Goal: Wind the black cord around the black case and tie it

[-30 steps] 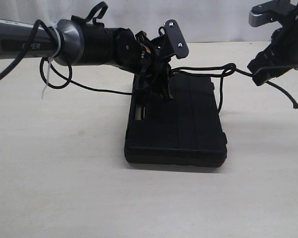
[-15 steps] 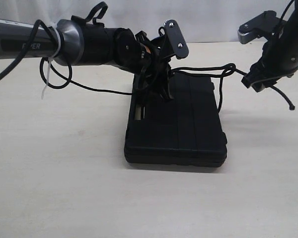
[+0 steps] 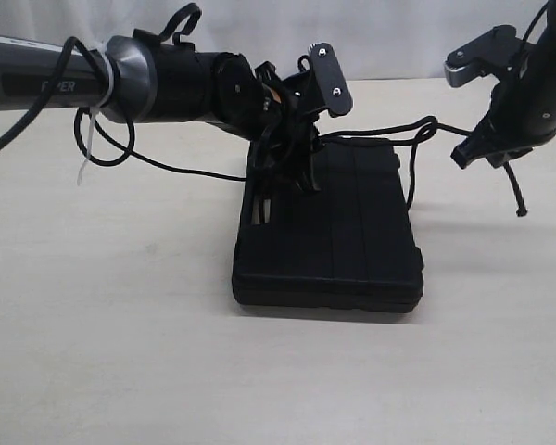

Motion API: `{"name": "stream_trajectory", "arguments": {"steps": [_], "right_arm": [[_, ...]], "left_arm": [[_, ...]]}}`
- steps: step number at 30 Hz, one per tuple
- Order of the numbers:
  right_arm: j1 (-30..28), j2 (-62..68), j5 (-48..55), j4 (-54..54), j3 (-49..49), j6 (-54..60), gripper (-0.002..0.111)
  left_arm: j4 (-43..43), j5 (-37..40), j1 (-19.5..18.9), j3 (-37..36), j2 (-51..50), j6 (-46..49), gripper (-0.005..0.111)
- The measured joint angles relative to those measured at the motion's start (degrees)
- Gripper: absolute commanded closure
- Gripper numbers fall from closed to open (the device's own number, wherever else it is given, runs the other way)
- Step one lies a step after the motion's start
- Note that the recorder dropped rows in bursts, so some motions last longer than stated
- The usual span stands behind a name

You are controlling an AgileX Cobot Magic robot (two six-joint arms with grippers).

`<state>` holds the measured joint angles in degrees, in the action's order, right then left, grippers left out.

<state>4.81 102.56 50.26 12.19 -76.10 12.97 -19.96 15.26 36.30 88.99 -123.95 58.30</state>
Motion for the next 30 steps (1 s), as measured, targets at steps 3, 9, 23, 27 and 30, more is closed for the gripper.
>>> {"name": "stream_trajectory", "arguments": {"steps": [3, 9, 23, 27, 30], "right_arm": [[0.0, -2.0, 0.1, 1.5, 0.0, -1.9, 0.104], [0.0, -7.2, 2.1, 7.1, 0.0, -7.2, 0.104], [0.0, -8.3, 4.2, 12.3, 1.4, -13.4, 0.104], [0.0, -8.3, 4.2, 14.3, 1.5, -15.9, 0.104], [0.1, -8.5, 4.2, 15.1, 1.5, -17.0, 0.104]], "left_arm": [[0.0, 0.6, 0.0, 0.0, -0.2, 0.2, 0.107], [0.0, 4.6, 0.0, 0.0, -1.6, 3.9, 0.107], [5.7, 9.2, 0.0, 0.7, -1.8, 6.3, 0.107], [10.7, 9.6, 0.3, 0.7, -1.6, 5.3, 0.107], [11.8, 9.6, 0.3, 0.7, -1.5, 4.9, 0.107]]}}
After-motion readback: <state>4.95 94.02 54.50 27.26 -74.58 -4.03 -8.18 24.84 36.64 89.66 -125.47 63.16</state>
